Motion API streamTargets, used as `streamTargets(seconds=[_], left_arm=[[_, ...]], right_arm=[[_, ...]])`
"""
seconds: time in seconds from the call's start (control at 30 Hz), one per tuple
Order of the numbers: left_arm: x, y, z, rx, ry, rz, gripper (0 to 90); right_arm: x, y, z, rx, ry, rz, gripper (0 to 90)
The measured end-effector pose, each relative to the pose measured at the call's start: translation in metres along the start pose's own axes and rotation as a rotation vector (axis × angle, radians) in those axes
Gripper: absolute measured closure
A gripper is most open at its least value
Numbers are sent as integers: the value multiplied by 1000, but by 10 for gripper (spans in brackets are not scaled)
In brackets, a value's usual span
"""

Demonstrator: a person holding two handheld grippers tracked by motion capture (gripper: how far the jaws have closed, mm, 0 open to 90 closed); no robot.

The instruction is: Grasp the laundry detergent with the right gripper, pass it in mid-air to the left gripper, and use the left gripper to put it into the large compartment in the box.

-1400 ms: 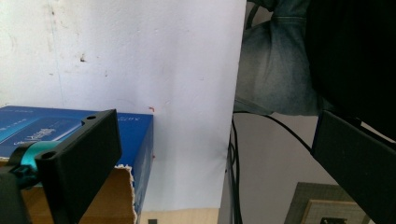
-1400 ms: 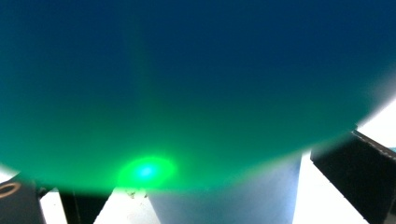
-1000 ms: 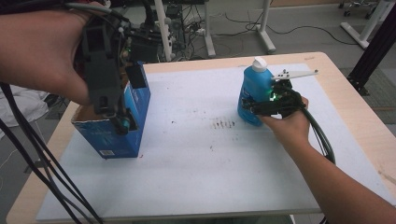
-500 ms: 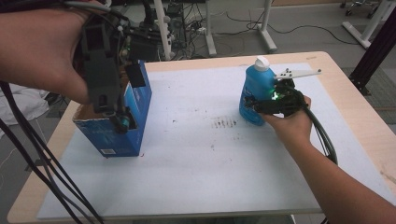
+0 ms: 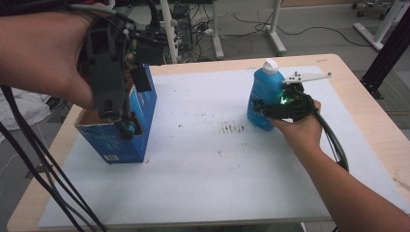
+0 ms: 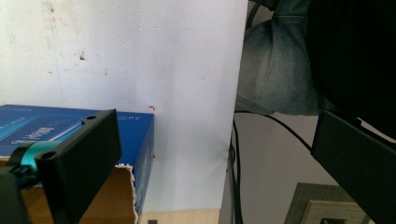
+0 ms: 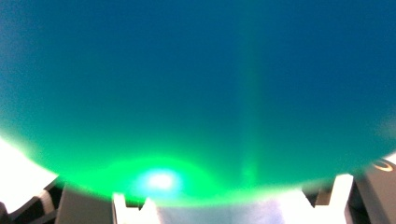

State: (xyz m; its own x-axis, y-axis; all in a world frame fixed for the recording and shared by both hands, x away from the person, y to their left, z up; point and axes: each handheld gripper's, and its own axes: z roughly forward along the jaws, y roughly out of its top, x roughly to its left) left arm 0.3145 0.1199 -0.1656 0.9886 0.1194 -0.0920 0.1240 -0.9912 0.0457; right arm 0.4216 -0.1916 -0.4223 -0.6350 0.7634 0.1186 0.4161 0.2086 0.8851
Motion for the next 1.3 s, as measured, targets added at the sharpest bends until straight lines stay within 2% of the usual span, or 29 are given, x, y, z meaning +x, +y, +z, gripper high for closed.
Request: streamTargets(seconds=[0.37,0.6,0.73,1.03,1.3], left_arm=[[1,1,0,-2,1,1,17],[1,0,1,-1,-1,0,17],[2,0,1,2,-3,-4,17],[1,3,-1,-1,4,2,17],[2,13,0,-3,17,19,17]], right_arm=[[4,0,2,1,-15,-27,403],[8,-1,2,-13,-33,-73,453],[11,0,2,-17,-41,-122,464],[9,6,-11,-29,1,-101,464],[17,18,-31,-16,72,-145,464]])
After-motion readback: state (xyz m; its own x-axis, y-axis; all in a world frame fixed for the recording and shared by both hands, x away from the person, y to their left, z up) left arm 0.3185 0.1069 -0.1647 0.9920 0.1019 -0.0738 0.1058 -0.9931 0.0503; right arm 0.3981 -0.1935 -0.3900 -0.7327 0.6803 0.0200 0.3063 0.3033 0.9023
